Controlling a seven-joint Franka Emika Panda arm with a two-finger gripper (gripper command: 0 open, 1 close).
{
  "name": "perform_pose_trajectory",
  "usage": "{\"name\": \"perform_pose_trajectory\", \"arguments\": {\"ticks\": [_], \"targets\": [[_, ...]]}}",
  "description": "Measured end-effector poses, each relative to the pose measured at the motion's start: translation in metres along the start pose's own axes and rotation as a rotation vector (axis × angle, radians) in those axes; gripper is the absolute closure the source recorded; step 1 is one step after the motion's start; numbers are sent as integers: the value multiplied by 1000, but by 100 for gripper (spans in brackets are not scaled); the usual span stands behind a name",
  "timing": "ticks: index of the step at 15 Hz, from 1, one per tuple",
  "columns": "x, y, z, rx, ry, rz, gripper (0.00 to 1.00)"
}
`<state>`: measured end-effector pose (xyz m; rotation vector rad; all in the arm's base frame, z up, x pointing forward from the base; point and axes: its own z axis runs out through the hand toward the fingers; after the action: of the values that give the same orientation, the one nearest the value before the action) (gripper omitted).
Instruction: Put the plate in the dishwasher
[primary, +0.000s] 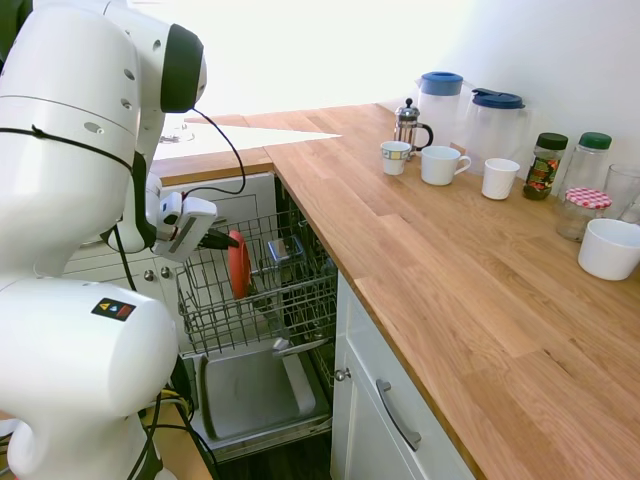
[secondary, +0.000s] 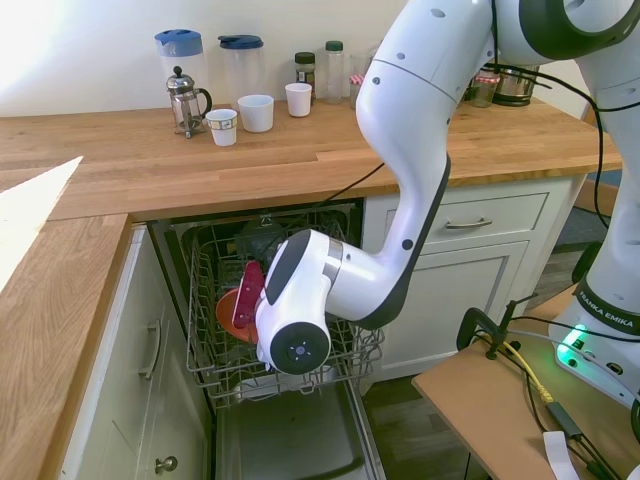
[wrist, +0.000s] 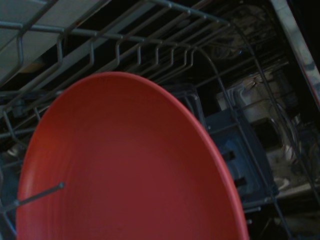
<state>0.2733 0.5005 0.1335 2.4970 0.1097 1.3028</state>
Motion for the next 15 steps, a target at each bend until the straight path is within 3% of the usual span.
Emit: {"name": "perform_pose_trajectory", "arguments": {"ticks": [6, 11, 15], "targets": [[7, -8, -12, -74, -242, 32, 0], [85, -11, -64, -126, -617, 64, 0], [204, 30, -73, -94, -891, 208, 0]]}}
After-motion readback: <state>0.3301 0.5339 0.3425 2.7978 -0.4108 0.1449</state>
